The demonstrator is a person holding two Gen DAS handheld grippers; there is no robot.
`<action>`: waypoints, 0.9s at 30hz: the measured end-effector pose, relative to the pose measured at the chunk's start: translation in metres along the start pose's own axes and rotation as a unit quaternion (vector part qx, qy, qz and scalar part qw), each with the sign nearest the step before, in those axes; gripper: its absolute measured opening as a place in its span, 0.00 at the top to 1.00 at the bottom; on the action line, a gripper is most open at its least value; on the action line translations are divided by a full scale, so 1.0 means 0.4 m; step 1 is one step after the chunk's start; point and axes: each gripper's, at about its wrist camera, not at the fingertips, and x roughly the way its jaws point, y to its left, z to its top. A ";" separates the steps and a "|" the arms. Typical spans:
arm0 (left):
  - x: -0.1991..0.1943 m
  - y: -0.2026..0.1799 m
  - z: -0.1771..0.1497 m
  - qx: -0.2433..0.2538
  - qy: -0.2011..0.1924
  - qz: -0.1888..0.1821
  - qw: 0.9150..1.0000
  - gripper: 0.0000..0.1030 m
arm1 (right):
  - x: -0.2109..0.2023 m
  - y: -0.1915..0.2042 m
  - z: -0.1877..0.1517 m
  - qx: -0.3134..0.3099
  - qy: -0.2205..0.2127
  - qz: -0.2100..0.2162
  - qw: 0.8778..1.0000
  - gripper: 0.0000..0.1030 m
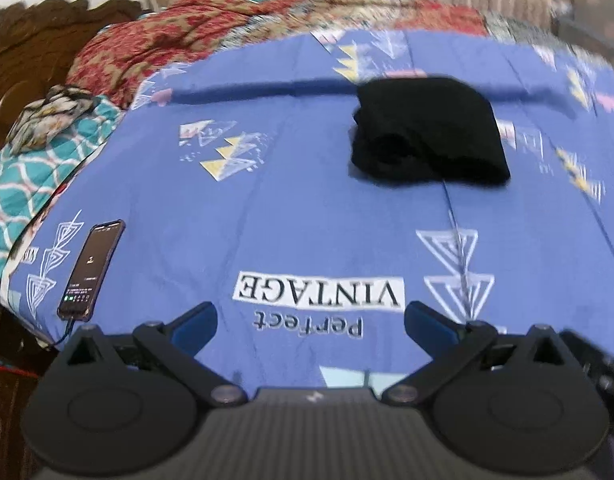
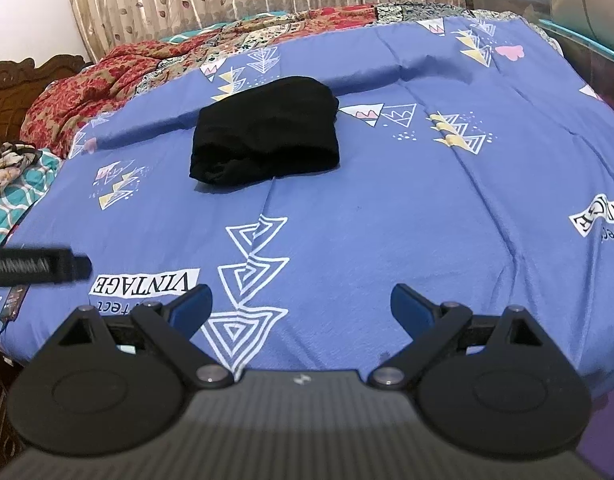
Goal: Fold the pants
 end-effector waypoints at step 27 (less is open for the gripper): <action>0.049 -0.053 -0.027 0.078 0.033 0.068 0.994 0.00 | 0.018 -0.055 0.001 0.028 0.019 0.018 0.999 0.05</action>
